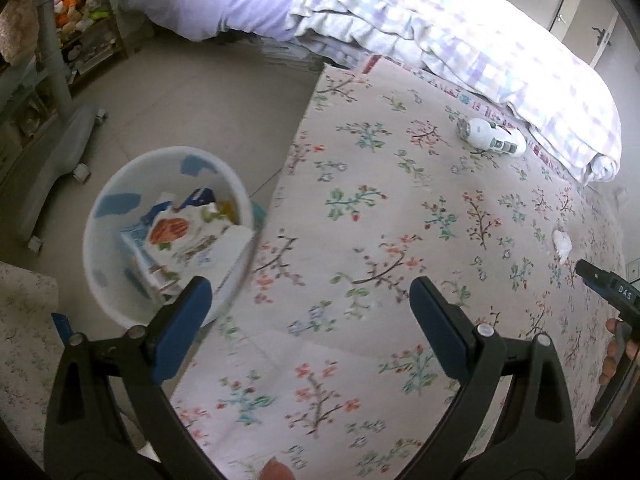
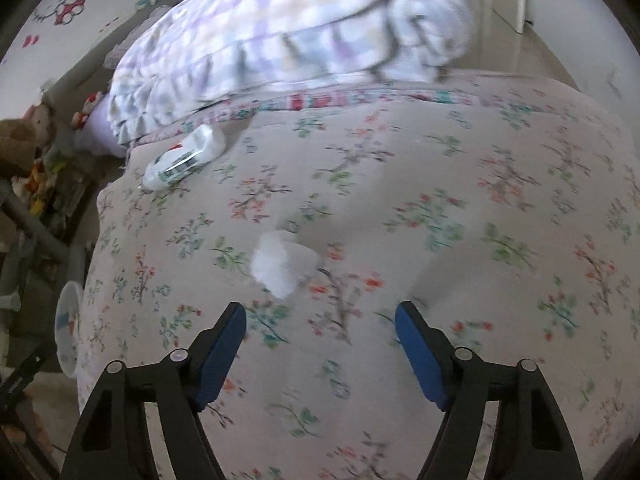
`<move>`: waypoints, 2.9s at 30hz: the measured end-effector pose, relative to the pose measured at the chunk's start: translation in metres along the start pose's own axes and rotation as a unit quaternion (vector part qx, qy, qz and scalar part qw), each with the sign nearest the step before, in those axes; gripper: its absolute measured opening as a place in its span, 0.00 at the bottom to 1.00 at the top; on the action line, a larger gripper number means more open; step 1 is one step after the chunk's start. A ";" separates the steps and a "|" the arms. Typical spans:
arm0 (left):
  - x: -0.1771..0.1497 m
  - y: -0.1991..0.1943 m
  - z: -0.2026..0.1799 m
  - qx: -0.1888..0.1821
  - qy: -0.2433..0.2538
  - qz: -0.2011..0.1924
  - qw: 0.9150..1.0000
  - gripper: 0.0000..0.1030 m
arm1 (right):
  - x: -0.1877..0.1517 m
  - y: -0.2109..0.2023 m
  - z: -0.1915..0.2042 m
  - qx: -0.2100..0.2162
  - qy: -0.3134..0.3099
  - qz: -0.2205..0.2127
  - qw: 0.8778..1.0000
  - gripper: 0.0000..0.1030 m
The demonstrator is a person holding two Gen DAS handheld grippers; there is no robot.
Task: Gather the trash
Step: 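Move the right tool to the white tissue on the bed and grasp it, then grasp the small white bottle on the bed with the left tool while the right tool holds the tissue, then carry the white bottle to the wastebasket with the left tool while the right tool carries the tissue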
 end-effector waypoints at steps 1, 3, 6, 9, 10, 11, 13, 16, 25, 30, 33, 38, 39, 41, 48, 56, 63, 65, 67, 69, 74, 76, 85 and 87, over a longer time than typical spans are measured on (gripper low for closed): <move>0.000 0.003 -0.004 0.000 0.003 0.002 1.000 0.96 | 0.002 0.004 0.004 0.002 -0.003 0.000 1.000 0.70; -0.001 0.006 -0.011 0.003 0.010 0.002 1.000 0.96 | 0.006 0.009 0.009 0.005 -0.007 -0.003 1.000 0.66; -0.002 0.010 -0.017 0.009 0.017 0.003 1.000 0.96 | 0.012 0.014 0.014 0.001 -0.015 -0.010 1.000 0.62; -0.003 0.013 -0.021 0.009 0.021 0.005 1.000 0.96 | 0.016 0.017 0.016 -0.006 -0.024 -0.019 0.999 0.58; -0.004 0.013 -0.022 0.010 0.022 0.005 1.000 0.96 | 0.017 0.019 0.017 -0.007 -0.027 -0.019 0.999 0.57; -0.004 0.014 -0.023 0.010 0.024 0.004 1.000 0.96 | 0.018 0.023 0.018 -0.009 -0.030 -0.017 0.999 0.54; -0.004 0.015 -0.027 0.011 0.031 0.002 0.999 0.96 | 0.018 0.029 0.019 -0.023 -0.038 -0.014 0.999 0.43; -0.005 0.016 -0.034 0.015 0.045 -0.003 0.999 0.96 | 0.018 0.031 0.021 -0.050 -0.056 -0.025 0.997 0.20; -0.002 0.006 -0.063 0.007 0.100 -0.031 0.994 0.96 | 0.012 0.009 0.013 -0.056 -0.051 -0.016 0.997 0.15; 0.009 0.009 -0.091 0.021 0.177 -0.052 0.983 0.96 | 0.010 -0.021 0.007 -0.055 -0.056 -0.022 0.997 0.16; 0.021 0.017 -0.115 0.019 0.221 -0.047 0.974 0.96 | 0.010 -0.038 -0.001 -0.046 -0.046 -0.026 0.998 0.15; 0.044 0.034 -0.158 0.009 0.266 -0.043 0.963 0.96 | 0.008 -0.052 -0.019 -0.038 -0.026 -0.032 0.998 0.16; 0.049 0.038 -0.169 0.008 0.275 -0.051 0.960 0.96 | 0.008 -0.052 -0.023 -0.039 -0.025 -0.031 0.998 0.16; 0.057 0.045 -0.186 0.003 0.287 -0.066 0.956 0.96 | 0.006 -0.052 -0.035 -0.040 -0.016 -0.029 0.999 0.16; 0.066 0.079 -0.239 -0.006 0.341 -0.092 0.936 0.96 | -0.007 -0.051 -0.076 -0.048 0.013 -0.017 0.999 0.16; 0.069 0.105 -0.273 -0.004 0.375 -0.059 0.925 0.72 | -0.015 -0.046 -0.081 -0.036 0.017 -0.006 0.999 0.16; 0.066 0.109 -0.258 -0.027 0.324 -0.011 0.946 0.41 | -0.015 -0.048 -0.075 -0.035 0.015 -0.006 0.999 0.16; 0.062 0.104 -0.250 -0.033 0.306 0.001 0.951 0.40 | -0.015 -0.050 -0.074 -0.034 0.015 -0.009 0.999 0.16; 0.055 0.096 -0.241 -0.042 0.290 0.012 0.956 0.39 | -0.013 -0.054 -0.070 -0.032 0.014 -0.012 0.999 0.16; 0.047 0.088 -0.229 -0.047 0.275 0.023 0.960 0.39 | -0.013 -0.059 -0.064 -0.026 0.013 -0.016 0.999 0.16; 0.021 0.054 -0.196 -0.058 0.248 0.039 0.966 0.38 | -0.011 -0.073 -0.044 -0.012 0.002 -0.027 1.000 0.16; 0.008 0.037 -0.184 -0.064 0.239 0.041 0.968 0.38 | -0.013 -0.079 -0.034 -0.005 -0.002 -0.032 0.999 0.16; -0.025 -0.023 -0.111 -0.103 0.191 0.050 0.975 0.38 | -0.025 -0.095 0.009 0.017 -0.038 -0.039 0.998 0.16; -0.029 -0.031 -0.101 -0.111 0.180 0.051 0.976 0.38 | -0.029 -0.097 0.017 0.023 -0.041 -0.039 0.998 0.16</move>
Point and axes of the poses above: each gripper's, at about its wrist camera, not at the fingertips, and y roughly the way its jaws point, z to its left, x to its top, the point moved 2 cm from there along y, roughly the way its jaws point, and after that the axes turned 9 degrees about -y, right-handed, at the moved point
